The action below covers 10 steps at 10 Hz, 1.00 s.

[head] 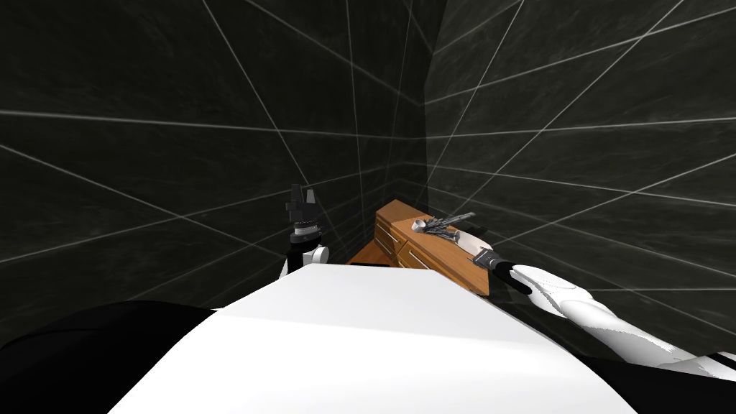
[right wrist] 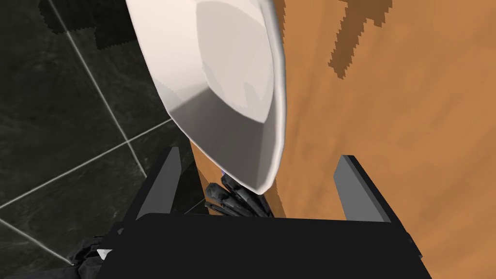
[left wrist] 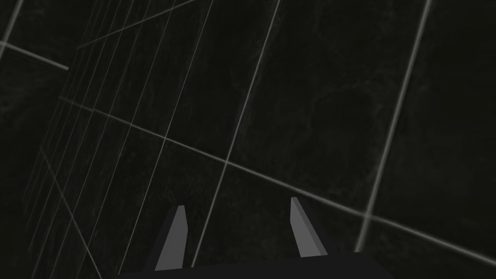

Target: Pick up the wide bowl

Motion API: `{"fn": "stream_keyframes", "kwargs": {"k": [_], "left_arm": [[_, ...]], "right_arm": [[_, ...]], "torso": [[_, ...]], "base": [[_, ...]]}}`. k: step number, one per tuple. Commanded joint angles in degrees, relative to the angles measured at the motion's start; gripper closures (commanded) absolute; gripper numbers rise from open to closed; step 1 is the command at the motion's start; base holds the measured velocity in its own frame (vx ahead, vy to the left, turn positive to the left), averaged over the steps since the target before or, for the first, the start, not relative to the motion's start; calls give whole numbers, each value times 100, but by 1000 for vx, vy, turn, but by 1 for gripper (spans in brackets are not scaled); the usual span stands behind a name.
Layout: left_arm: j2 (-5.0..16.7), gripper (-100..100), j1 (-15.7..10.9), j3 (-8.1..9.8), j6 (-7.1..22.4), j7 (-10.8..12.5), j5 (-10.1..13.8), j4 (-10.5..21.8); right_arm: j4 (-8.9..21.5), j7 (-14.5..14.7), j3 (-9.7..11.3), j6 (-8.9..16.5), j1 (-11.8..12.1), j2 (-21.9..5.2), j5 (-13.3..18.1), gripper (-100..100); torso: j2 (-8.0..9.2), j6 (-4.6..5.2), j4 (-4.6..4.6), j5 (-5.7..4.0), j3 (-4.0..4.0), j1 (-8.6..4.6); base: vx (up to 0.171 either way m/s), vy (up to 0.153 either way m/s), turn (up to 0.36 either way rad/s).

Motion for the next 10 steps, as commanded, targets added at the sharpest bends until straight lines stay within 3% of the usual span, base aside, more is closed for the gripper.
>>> {"fn": "stream_keyframes", "kwargs": {"k": [1, 5, 6, 7, 8, 9, 10], "left_arm": [[0, 0, 0, 0, 0, 0, 0, 0], [0, 0, 0, 0, 0, 0, 0, 0], [0, 0, -1, 0, 0, 0, 0, 0], [0, 0, -1, 0, 0, 0, 0, 0], [0, 0, -2, 0, 0, 0, 0, 0], [0, 0, -1, 0, 0, 0, 0, 0], [1, 0, -2, 0, 0, 0, 0, 0]], "right_arm": [[274, 186, -42, -67, -114, 98, 52, -100], [432, 269, 52, -38, -145, 120, 97, -100], [448, 285, 59, -38, -150, 124, 101, 0], [206, 80, 235, 240, 3, 16, -15, -100], [206, 80, 235, 240, 3, 16, -15, -100], [-26, -123, 412, 461, 155, -91, -131, -100], [-35, -123, 412, 518, 155, -91, -131, -100]], "torso": [[0, 0, 0, 0, 0, 0], [10, -1, 2, -3, 6, -8], [18, -1, 3, -2, 9, -8], [26, 0, 5, -2, 15, -9], [34, -4, 7, -3, 19, -18], [40, 0, 9, -5, 22, -23], [45, -2, 10, -7, 25, -34]], "base": [[67, 14, -4], [39, 2, 5], [0, 0, 0], [-15, -27, 163], [-29, -42, 117], [-39, -69, 166], [-35, -55, 110]]}}
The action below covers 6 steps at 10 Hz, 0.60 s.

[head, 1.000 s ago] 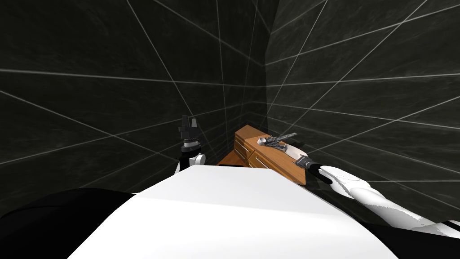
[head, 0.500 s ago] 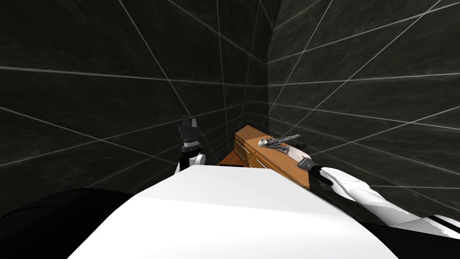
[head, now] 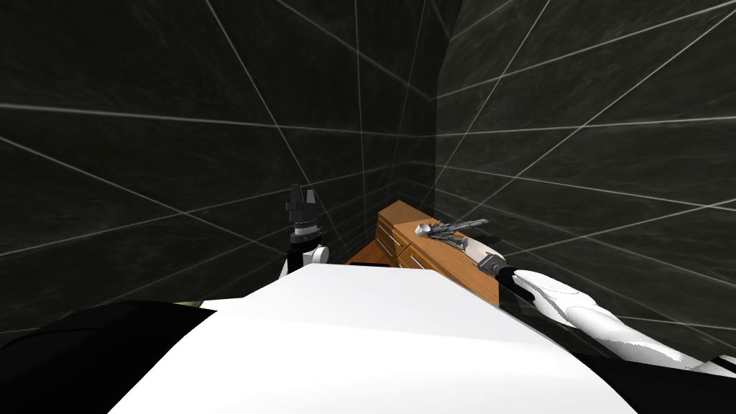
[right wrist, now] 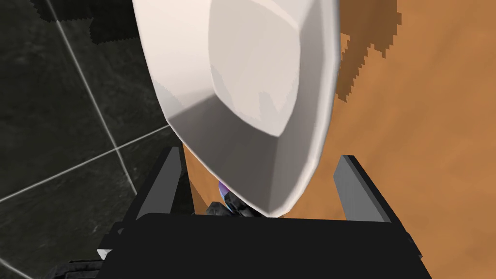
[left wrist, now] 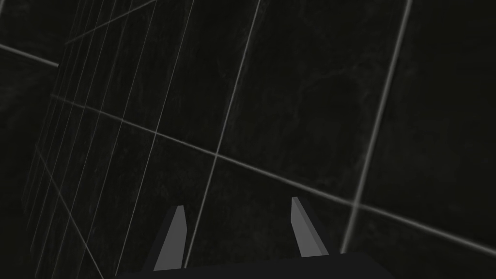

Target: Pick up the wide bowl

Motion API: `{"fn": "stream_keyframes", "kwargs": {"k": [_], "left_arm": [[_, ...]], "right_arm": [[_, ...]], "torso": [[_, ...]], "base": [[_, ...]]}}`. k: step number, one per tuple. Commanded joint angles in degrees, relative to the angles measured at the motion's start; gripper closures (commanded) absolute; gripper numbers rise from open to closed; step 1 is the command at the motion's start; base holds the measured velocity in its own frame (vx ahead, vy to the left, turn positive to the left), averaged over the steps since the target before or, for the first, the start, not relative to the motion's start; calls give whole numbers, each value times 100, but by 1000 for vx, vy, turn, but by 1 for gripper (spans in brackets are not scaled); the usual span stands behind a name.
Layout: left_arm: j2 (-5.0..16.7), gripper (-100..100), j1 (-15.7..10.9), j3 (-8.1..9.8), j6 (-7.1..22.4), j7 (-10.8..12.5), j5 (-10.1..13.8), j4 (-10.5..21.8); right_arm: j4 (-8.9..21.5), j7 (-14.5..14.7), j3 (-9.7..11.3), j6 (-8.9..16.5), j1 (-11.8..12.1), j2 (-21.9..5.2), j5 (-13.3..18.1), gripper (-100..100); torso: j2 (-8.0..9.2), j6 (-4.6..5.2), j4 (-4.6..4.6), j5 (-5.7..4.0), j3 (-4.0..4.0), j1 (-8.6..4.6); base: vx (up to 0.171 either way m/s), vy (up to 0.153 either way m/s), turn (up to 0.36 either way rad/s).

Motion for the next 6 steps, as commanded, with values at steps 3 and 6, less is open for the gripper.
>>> {"fn": "stream_keyframes", "kwargs": {"k": [3, 6], "left_arm": [[0, 0, 0, 0, 0, 0, 0, 0], [0, 0, 0, 0, 0, 0, 0, 0]], "right_arm": [[-521, -457, 404, 574, 316, -233, -248, -100], [-761, -661, 582, 916, 468, -341, -363, -100]], "torso": [[-1, 0, 0, 2, 0, 6], [2, -1, 0, 1, 1, 2]], "base": [[-38, -42, 142], [-37, -43, 114]]}}
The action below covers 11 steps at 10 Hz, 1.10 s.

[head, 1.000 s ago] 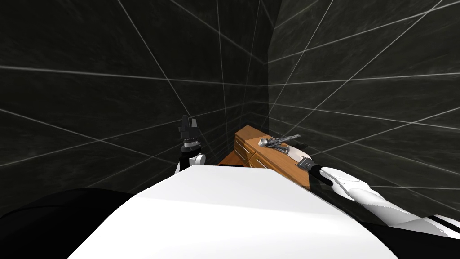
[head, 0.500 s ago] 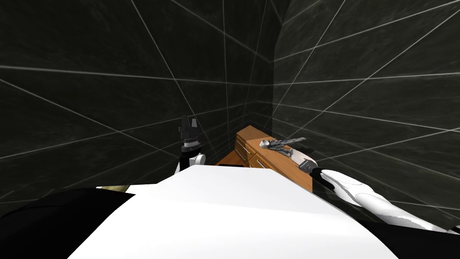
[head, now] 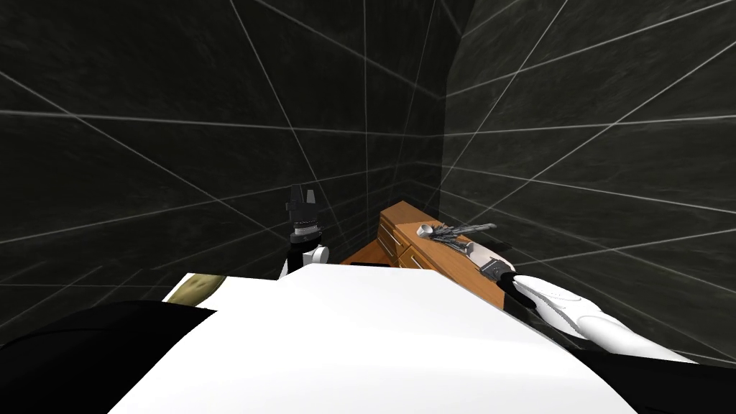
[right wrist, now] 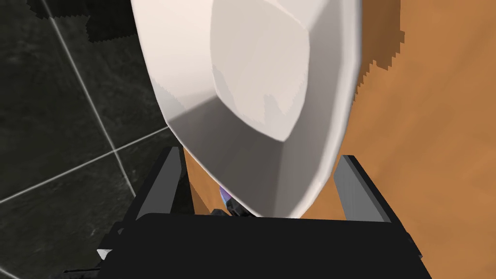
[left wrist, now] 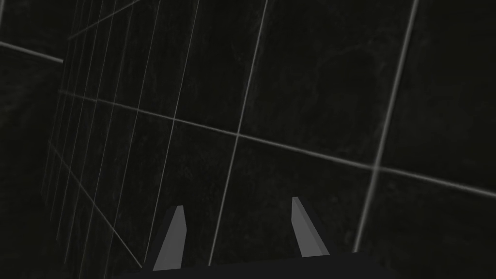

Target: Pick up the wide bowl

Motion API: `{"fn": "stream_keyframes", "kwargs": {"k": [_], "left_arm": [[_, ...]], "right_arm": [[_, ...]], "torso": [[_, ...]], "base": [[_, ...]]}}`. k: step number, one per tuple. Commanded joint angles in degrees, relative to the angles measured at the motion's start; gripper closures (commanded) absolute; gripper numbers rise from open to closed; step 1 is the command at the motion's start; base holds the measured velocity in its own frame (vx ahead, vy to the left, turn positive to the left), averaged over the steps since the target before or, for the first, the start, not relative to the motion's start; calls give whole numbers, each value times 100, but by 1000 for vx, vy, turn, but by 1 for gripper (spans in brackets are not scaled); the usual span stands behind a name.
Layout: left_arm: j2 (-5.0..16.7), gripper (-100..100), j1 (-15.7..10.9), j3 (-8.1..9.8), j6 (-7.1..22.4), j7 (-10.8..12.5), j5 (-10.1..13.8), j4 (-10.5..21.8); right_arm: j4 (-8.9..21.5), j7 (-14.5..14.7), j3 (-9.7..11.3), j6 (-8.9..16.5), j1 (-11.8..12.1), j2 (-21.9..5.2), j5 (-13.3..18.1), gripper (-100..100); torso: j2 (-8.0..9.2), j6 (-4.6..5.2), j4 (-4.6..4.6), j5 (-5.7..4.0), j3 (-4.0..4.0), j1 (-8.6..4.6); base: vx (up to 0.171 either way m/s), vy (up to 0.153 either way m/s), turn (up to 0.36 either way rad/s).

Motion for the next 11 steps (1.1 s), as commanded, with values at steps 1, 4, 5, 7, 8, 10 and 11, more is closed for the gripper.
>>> {"fn": "stream_keyframes", "kwargs": {"k": [1, 4, 5, 7, 8, 10, 11], "left_arm": [[0, 0, 0, 0, 0, 0, 0, 0], [0, 0, -1, 0, 0, 0, 0, 0], [0, 0, 0, 0, 0, 0, 0, 0], [0, 0, 0, 0, 0, 0, 0, 0], [0, 0, 0, 0, 0, 0, 0, 0], [0, 0, 0, 0, 0, 0, 0, 0], [0, 0, 1, 0, 0, 0, 0, 0]], "right_arm": [[-286, -250, 202, 286, 207, -143, -143, -100], [-572, -453, 379, 663, 359, -250, -258, -100], [-812, -656, 557, 896, 511, -358, -374, -100], [-1052, -859, 734, 1169, 664, -465, -489, -100], [-1293, -1026, 911, 1369, 816, -573, -604, -100], [-1231, -1005, 894, 1380, 765, -556, -598, -100], [-1226, -1025, 896, 1402, 767, -551, -592, 100]], "torso": [[0, 0, 0, 0, 0, 0], [1, -4, 0, 1, 1, -2], [-1, 1, 0, -1, -1, -2], [0, 0, 0, 0, 0, -1], [1, -2, 0, 1, 0, 1], [4, 3, 1, -2, 3, -6], [-5, 2, -1, 0, -2, 3]], "base": [[-32, -31, 143], [-38, -43, 139], [-39, -45, 128], [-41, -37, 127], [-65, -53, 308], [-36, -35, 55], [0, 0, 0]]}}
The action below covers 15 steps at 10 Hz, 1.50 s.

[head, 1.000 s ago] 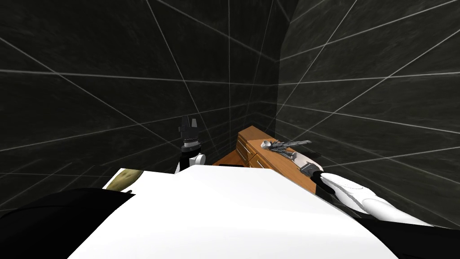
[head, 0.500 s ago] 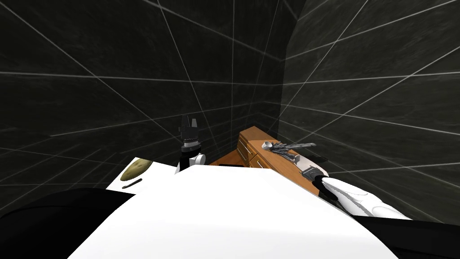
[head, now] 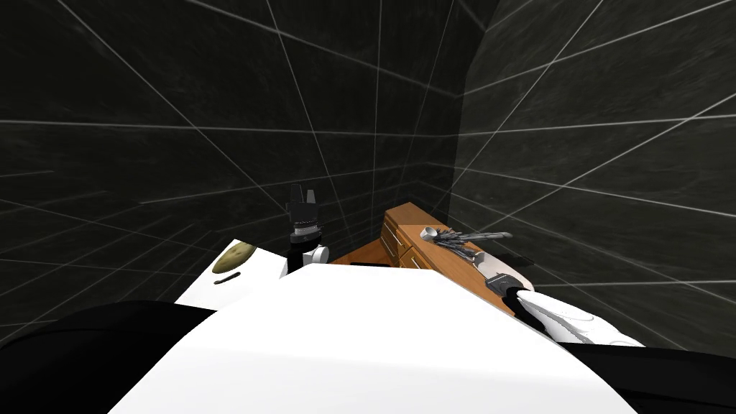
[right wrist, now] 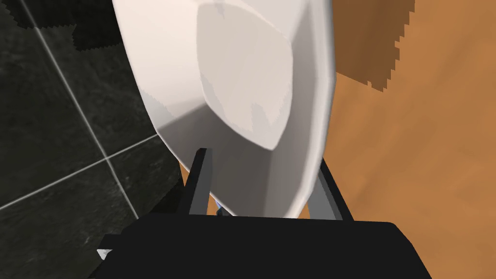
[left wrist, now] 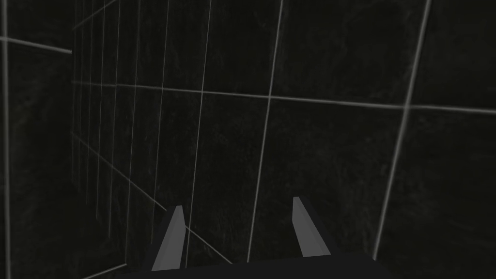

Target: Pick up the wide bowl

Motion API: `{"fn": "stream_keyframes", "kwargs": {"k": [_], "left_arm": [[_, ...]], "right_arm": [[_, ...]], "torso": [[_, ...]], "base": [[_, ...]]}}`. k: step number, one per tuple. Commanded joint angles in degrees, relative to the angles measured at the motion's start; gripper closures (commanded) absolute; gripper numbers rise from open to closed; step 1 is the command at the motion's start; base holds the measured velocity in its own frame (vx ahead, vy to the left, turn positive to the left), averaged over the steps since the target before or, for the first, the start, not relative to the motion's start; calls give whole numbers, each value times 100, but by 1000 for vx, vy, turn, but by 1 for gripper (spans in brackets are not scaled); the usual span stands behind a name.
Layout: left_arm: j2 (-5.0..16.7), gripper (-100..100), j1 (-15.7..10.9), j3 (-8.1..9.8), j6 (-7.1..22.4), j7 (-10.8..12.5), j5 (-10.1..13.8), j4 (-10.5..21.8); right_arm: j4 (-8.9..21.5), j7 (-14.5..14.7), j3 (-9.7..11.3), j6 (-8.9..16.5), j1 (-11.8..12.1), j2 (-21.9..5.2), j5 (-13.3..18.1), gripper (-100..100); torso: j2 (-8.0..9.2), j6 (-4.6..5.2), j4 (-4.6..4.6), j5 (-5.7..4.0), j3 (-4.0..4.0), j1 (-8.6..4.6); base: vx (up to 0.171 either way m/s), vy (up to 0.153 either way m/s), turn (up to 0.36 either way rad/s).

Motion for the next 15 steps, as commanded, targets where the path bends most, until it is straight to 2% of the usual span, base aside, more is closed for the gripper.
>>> {"fn": "stream_keyframes", "kwargs": {"k": [1, 4, 5, 6, 7, 8, 9, 10, 11, 12, 13, 14, 15], "left_arm": [[0, 0, 0, 0, 0, 0, 0, 0], [0, 0, 0, 0, 0, 0, 0, 0], [0, 0, 0, 0, 0, 0, 0, 0], [0, 0, 0, 0, 0, 0, 0, 0], [0, 0, 1, 0, 0, 0, 0, 0], [0, 0, 2, 0, 0, 0, 0, -1], [0, 0, 1, 0, 0, 0, 0, 0], [0, 0, 1, 0, 0, 0, 0, 0], [0, 0, 0, 0, 0, 0, 0, 0], [0, 0, 1, 0, 0, 0, 0, 0], [0, 0, 0, 0, 0, 0, 0, 0], [0, 0, 1, 0, 0, 0, 0, 0], [0, 0, 0, 0, 0, 0, 0, 0]], "right_arm": [[0, 0, 0, 0, 0, 0, 0, 100], [0, 1, 3, -5, 2, 1, 0, 100], [-1, 1, 4, -6, 2, 2, 0, 0], [174, 164, -163, -180, -103, 85, 104, 100], [357, 360, -340, -369, -256, 193, 220, 100], [414, 367, -340, -458, -256, 193, 220, 100], [629, 570, -517, -657, -408, 300, 335, 100], [654, 570, -517, -736, -408, 300, 335, 100], [821, 773, -695, -887, -560, 408, 451, 100], [895, 773, -695, -1000, -560, 408, 451, 100], [1071, 977, -872, -1145, -713, 515, 566, 100], [1135, 977, -872, -1292, -713, 515, 566, 100], [1375, 1180, -1049, -1500, -865, 622, 682, 100]], "torso": [[0, 0, 0, 0, 0, 0], [-3, 0, 1, 5, -1, 9], [-3, 0, 1, 7, -1, 11], [-2, 0, 1, 8, 0, 13], [-8, 7, 1, 13, -3, 22], [-15, 14, -1, 17, -7, 35], [-18, -1, 0, 19, -8, 44], [-20, -4, 2, 24, -8, 48], [-19, -3, 1, 23, -8, 42], [-18, 2, 2, 25, -7, 44], [-13, 0, 2, 26, -5, 42], [-12, 3, 3, 27, -4, 44], [-10, 0, 3, 28, -3, 44]], "base": [[0, 0, 0], [0, -2, 1], [0, 0, 0], [30, 24, -172], [69, 57, -357], [60, 69, -131], [47, 61, -134], [46, 39, -68], [49, 44, -188], [38, 39, -95], [38, 44, -149], [34, 36, -101], [36, 36, -162]]}}
